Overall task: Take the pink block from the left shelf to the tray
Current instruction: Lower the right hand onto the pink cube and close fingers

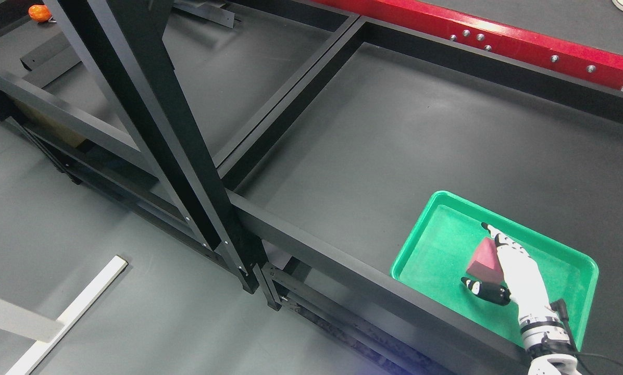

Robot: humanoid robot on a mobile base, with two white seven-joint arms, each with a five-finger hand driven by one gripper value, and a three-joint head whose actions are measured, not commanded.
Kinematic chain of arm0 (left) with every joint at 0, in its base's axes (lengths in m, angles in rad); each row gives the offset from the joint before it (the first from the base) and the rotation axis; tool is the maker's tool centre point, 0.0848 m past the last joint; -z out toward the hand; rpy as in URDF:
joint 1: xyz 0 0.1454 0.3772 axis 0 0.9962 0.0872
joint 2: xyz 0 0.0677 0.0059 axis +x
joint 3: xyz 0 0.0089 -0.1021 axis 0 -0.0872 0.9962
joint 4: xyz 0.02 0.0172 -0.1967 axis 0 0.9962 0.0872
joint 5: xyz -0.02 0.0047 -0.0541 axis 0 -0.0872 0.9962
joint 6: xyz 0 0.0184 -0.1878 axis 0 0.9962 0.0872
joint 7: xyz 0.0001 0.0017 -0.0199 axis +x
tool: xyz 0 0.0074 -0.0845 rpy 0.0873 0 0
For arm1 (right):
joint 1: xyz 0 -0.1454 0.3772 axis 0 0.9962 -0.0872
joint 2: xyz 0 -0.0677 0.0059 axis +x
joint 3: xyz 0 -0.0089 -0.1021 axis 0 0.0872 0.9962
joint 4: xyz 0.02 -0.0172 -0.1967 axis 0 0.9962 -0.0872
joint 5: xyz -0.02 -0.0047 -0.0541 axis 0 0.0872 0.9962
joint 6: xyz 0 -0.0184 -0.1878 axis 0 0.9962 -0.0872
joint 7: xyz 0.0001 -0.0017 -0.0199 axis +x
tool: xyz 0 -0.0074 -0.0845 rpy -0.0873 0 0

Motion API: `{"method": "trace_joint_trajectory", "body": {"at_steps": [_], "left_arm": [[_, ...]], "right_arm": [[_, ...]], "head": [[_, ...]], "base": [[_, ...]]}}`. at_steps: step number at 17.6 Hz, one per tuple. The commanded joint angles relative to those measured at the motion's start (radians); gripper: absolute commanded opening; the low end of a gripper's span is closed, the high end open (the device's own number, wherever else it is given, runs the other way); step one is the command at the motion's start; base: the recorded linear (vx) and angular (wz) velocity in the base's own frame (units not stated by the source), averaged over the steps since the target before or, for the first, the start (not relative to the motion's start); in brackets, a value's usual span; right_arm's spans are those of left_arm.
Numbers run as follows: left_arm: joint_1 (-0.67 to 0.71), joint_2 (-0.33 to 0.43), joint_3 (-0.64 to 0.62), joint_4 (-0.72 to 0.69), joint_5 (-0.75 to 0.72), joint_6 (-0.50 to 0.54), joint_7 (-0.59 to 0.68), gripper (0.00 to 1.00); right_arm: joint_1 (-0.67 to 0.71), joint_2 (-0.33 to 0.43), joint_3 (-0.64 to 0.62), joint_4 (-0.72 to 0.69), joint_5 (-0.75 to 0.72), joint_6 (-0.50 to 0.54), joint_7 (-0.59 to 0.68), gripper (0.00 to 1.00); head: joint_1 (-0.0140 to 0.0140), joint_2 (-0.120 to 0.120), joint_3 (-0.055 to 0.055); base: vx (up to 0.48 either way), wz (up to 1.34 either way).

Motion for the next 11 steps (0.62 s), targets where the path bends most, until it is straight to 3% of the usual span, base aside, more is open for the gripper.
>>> {"method": "trace_joint_trajectory", "body": {"at_steps": [1,6,11], "left_arm": [[0.000,0.017,0.000,-0.017,0.008,0.001,0.000,1.00],[0.000,0.017,0.000,-0.017,0.008,0.001,0.000,1.00],[0.000,0.017,0.000,-0.017,0.008,0.001,0.000,1.00]], "right_arm": [[-0.023,-0.008,0.019,0.060,0.002,-0.001,0.002,0.73],[-0.046,-0.011,0.010,0.067,-0.004,-0.004,-0.006,0.51],[-0.057,-0.016,0.005,0.067,-0.003,-0.045,-0.007,0.17]], "head": [[0.0000,0.000,0.000],[0.0000,0.000,0.000],[0.0000,0.000,0.000]], "base": [[0.000,0.00],[0.000,0.00],[0.000,0.00]]}}
